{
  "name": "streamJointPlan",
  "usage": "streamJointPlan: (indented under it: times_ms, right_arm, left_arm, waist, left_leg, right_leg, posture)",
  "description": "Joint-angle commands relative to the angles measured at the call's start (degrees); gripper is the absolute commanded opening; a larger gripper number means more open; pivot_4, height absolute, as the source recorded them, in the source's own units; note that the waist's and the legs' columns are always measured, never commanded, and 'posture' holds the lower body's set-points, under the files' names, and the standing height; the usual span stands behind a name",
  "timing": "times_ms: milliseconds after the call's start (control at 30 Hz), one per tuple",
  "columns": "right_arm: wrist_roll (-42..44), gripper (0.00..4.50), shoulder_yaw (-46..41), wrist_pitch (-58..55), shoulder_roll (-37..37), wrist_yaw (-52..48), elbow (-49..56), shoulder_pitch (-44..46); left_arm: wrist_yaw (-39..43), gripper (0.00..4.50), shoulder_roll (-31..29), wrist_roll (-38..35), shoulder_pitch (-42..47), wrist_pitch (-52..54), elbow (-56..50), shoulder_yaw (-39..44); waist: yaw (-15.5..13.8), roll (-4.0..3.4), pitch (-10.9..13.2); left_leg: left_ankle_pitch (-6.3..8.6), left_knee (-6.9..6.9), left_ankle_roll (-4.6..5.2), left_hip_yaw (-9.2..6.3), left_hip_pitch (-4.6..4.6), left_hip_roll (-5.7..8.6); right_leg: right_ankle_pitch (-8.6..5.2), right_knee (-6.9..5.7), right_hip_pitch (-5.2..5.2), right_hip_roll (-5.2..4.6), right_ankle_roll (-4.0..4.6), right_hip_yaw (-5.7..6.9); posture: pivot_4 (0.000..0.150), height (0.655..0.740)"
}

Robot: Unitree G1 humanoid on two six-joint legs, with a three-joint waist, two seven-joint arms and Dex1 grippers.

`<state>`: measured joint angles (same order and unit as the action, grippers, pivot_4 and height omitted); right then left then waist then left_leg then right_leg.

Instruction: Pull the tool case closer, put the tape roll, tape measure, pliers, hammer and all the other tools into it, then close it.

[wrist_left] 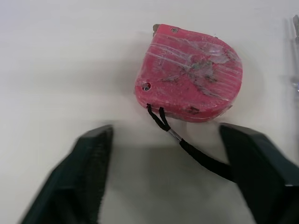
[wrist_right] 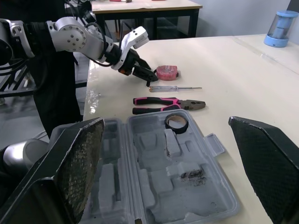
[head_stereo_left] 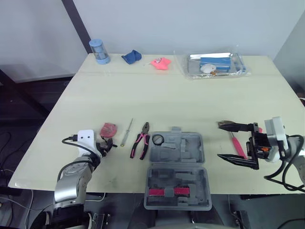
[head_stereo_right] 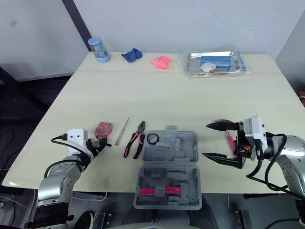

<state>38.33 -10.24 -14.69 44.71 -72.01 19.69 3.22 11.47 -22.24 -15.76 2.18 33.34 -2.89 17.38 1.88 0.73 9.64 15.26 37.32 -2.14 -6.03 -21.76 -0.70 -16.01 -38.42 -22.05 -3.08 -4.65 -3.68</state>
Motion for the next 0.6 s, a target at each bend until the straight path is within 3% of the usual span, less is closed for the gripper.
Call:
streamJointPlan:
  times_ms: [33, 167, 267, 367, 600]
  right_arm:
    - [0.3, 4.50, -0.8, 1.0, -0.3, 0.4, 1.2, 0.2]
    - [-0.2, 4.50, -0.5, 1.2, -0.5, 0.6, 1.0, 0.5]
    - [-0.1, 4.50, -0.6, 1.2, -0.4, 0.7, 0.9, 0.7]
    - [-0.1, 4.50, -0.7, 1.2, -0.4, 0.8, 1.0, 0.6]
    - [0.7, 4.50, -0.6, 1.0, -0.5, 0.4, 1.4, 0.7]
  left_arm:
    - [0.3, 2.17, -0.7, 0.5, 0.1, 0.6, 0.6, 0.1]
    - [0.8, 2.17, -0.8, 0.2, 0.5, 0.5, 1.1, 0.4]
    - [1.1, 1.48, -0.7, 0.1, 0.6, 0.4, 1.3, 0.5]
    - [1.3, 0.07, -0.7, 0.1, 0.7, 0.3, 1.6, 0.5]
    - [1.8, 0.07, -0.4, -0.1, -0.1, 0.3, 1.1, 0.4]
  waist:
    - [0.0, 0.00, 0.0]
    - [0.0, 0.00, 0.0]
    - [0.0, -0.01, 0.0]
    - [0.0, -0.01, 0.0]
    - [0.0, -0.01, 0.0]
  left_leg:
    - [0.00, 0.00, 0.00, 0.00, 0.00, 0.00]
    - [0.00, 0.00, 0.00, 0.00, 0.00, 0.00]
    - [0.00, 0.00, 0.00, 0.00, 0.00, 0.00]
    - [0.00, 0.00, 0.00, 0.00, 0.00, 0.01]
    - [0.00, 0.00, 0.00, 0.00, 0.00, 0.01]
  right_leg:
    - [0.00, 0.00, 0.00, 0.00, 0.00, 0.00]
    - [0.00, 0.00, 0.00, 0.00, 0.00, 0.00]
    - [0.00, 0.00, 0.00, 0.00, 0.00, 0.00]
    - [0.00, 0.00, 0.00, 0.00, 0.00, 0.00]
    - [0.00, 0.00, 0.00, -0.01, 0.00, 0.00]
  posture:
    - [0.150, 0.7400]
    - [0.150, 0.7400]
    - [0.150, 0.7400]
    - [0.150, 0.7400]
    - [0.150, 0.7400]
